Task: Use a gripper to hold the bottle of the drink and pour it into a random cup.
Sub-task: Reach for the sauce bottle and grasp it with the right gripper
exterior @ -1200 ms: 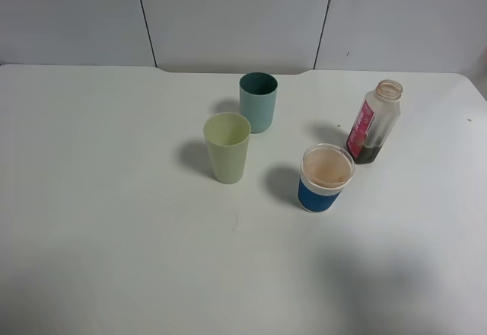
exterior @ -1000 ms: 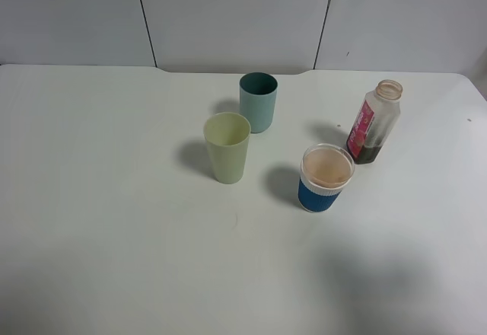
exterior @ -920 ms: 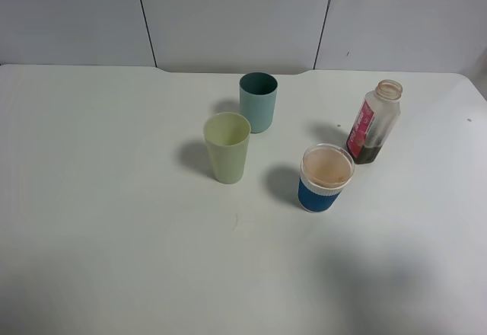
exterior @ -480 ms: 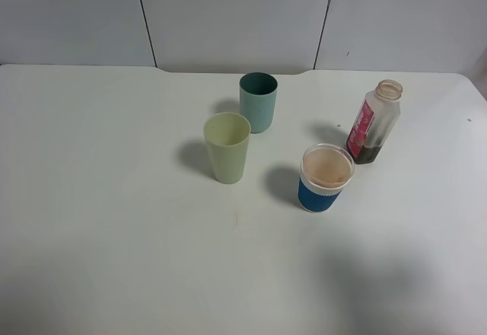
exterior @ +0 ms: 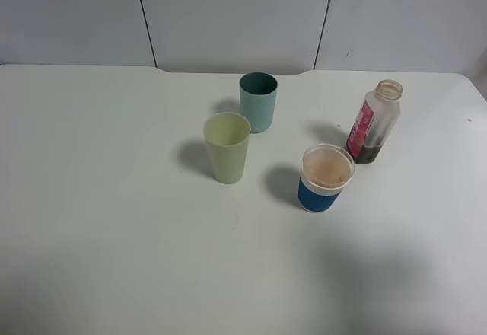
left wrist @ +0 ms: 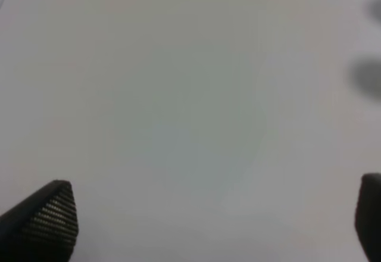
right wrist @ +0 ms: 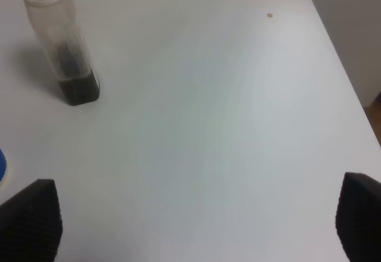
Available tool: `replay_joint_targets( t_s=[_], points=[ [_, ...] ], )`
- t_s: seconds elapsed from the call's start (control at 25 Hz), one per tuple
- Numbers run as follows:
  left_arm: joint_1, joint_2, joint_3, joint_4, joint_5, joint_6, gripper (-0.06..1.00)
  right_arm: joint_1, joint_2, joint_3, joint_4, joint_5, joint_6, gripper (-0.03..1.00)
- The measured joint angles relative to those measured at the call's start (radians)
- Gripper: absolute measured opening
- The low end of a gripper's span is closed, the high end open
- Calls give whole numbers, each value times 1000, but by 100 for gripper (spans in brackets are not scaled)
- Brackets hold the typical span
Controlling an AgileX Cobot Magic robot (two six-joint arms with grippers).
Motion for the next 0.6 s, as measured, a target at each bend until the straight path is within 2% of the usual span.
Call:
replay_joint_targets(
  t_s=[0.44, 0.6],
  points=[
    [0, 0, 0, 0, 0, 0, 93, 0, 311, -53, -11, -61, 1, 90],
    [0, 0, 0, 0, 0, 0, 93, 0, 414, -53, -13, -131, 26, 88]
  ],
)
